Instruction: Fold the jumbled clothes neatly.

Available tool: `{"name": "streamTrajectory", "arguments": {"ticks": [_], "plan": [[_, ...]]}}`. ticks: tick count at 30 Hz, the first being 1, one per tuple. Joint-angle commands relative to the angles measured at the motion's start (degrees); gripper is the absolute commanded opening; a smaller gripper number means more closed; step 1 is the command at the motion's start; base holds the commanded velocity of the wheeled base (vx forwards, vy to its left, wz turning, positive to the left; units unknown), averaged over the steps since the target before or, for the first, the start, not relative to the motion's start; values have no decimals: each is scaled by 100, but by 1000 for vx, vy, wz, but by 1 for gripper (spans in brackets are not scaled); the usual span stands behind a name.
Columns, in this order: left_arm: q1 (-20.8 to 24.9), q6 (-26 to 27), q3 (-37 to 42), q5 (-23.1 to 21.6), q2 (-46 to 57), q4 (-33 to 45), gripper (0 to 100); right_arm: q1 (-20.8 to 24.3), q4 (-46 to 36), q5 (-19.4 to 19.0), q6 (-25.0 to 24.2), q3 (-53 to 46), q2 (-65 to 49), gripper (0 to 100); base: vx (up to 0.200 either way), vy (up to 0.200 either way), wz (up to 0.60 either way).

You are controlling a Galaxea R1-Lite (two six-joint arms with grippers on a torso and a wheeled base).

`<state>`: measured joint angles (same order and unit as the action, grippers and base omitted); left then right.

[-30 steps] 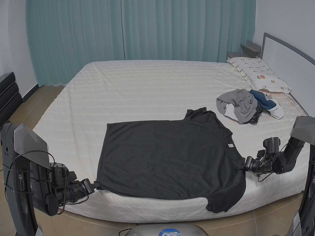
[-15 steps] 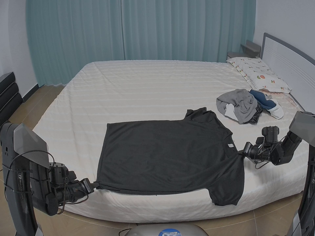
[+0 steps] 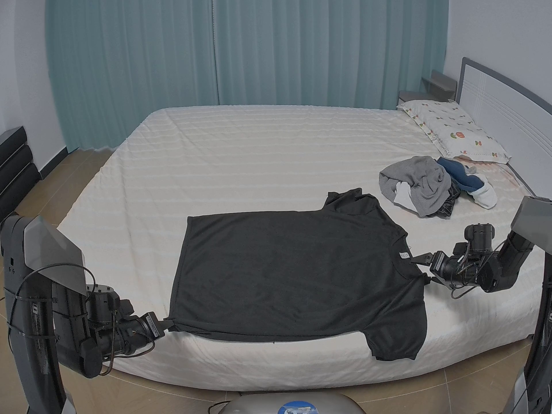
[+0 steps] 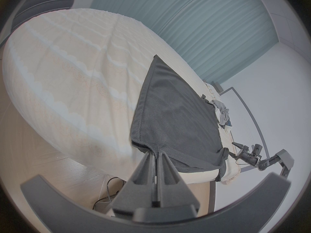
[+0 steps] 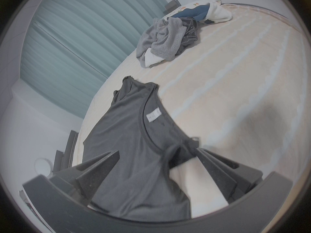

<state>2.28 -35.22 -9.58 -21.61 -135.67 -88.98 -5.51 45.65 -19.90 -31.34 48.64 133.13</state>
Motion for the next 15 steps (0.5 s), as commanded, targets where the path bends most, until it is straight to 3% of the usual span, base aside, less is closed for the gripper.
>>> {"name": "streamTrajectory", "arguments": {"ticks": [1,3,7,15], "plan": [[-8,-3,0,-1,-3,-67,0,-196,14,-568,410,-927,-587,100,0,0,0],[1,-3,0,-1,-3,-67,0,-240,14,-770,840,-1261,-613,100,0,0,0],[-8,-3,9,-1,5,-67,0,-214,31,-814,1508,-1753,-437,100,0,0,0],[-8,-3,9,-1,5,-67,0,-82,31,-805,1649,-1779,-279,100,0,0,0]]}}
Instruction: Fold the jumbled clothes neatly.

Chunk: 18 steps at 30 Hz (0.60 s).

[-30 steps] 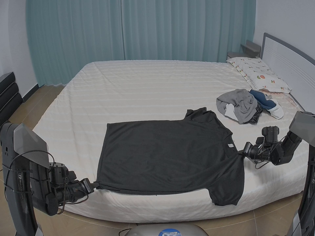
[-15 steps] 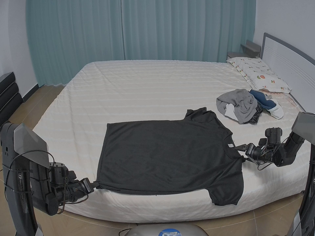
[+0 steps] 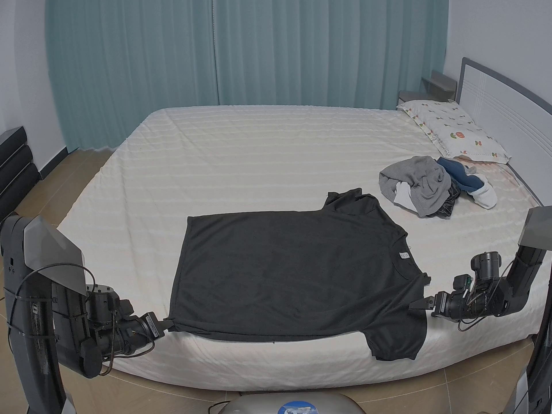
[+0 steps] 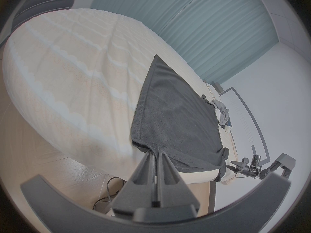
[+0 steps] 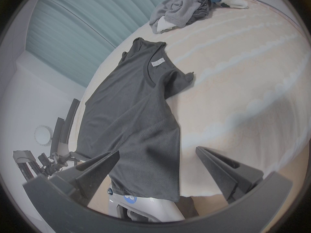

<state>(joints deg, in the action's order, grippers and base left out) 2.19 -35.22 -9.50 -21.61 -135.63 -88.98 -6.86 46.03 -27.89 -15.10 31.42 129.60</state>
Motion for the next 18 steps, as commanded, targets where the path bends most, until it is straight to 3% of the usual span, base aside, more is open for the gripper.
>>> {"name": "streamTrajectory", "arguments": {"ticks": [1,17,18], "plan": [[0,-3,0,-1,2,-67,0,97,-6,12,34,-57,110,100,0,0,0],[0,-3,0,-1,-7,-67,0,370,336,-15,-28,-48,241,100,0,0,0],[0,-3,0,-1,-7,-67,0,361,336,-6,-19,-65,241,0,0,0,0]]}}
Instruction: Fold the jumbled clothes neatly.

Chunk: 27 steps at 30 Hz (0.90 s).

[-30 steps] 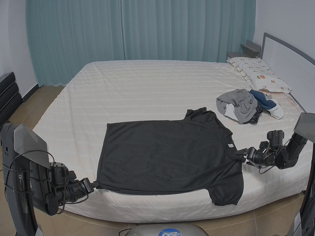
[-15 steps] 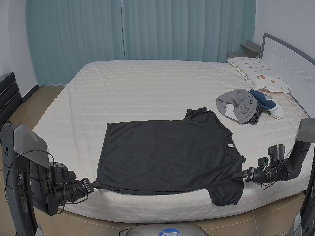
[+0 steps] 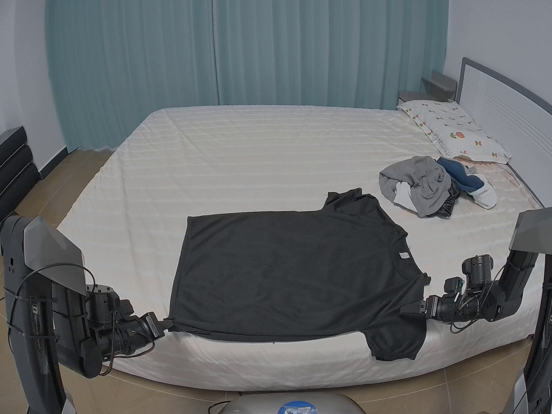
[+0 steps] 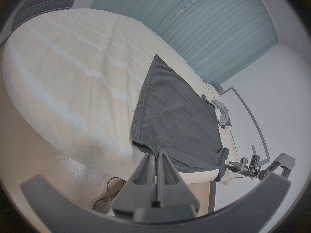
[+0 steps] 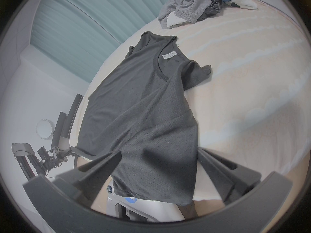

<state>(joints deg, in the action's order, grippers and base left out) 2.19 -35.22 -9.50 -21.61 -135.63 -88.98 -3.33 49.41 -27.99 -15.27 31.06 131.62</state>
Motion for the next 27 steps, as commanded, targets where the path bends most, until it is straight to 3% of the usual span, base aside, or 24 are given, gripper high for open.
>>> {"name": "streamTrajectory", "arguments": {"ticks": [1,15,24,27], "plan": [[0,-3,0,-1,-7,-67,0,-10,-1,13,42,-39,39,0,0,0,0],[-79,59,18,-1,54,-67,0,-441,-10,-14,235,-487,-313,0,0,0,0],[-132,103,132,8,221,-93,0,-652,-45,-242,306,-1199,-928,0,0,0,0],[-193,428,282,43,248,-93,0,-713,-37,-242,490,-1410,-972,0,0,0,0]]}}
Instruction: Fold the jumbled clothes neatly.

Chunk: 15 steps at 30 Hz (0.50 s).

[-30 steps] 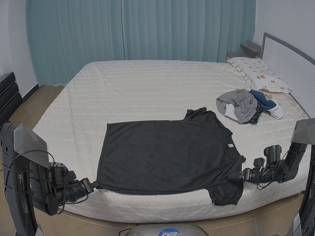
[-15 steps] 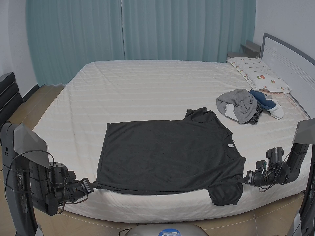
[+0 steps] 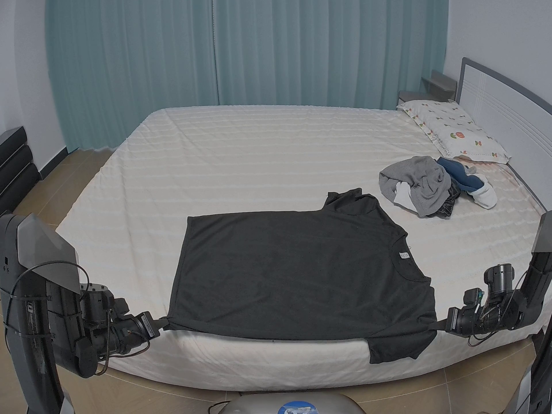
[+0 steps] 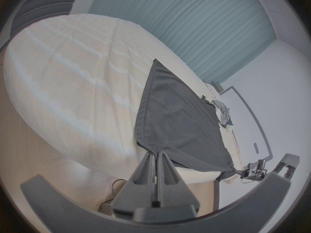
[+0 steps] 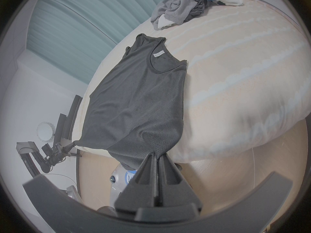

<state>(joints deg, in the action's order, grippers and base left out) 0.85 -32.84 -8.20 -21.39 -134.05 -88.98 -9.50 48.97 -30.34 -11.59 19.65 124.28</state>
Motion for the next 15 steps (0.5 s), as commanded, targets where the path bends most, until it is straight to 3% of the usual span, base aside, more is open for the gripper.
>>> {"name": "streamTrajectory", "arguments": {"ticks": [1,4,10,15], "plan": [[-77,349,205,21,89,-93,0,-114,16,-7,166,-322,-247,0,0,0,0],[-138,762,363,30,81,-93,0,-149,34,-7,201,-418,-255,0,0,0,0],[-147,902,442,197,63,-93,0,-281,42,-7,465,-787,-431,0,0,0,0],[-173,1315,645,206,45,-93,0,-369,42,-7,527,-954,-572,0,0,0,0]]}}
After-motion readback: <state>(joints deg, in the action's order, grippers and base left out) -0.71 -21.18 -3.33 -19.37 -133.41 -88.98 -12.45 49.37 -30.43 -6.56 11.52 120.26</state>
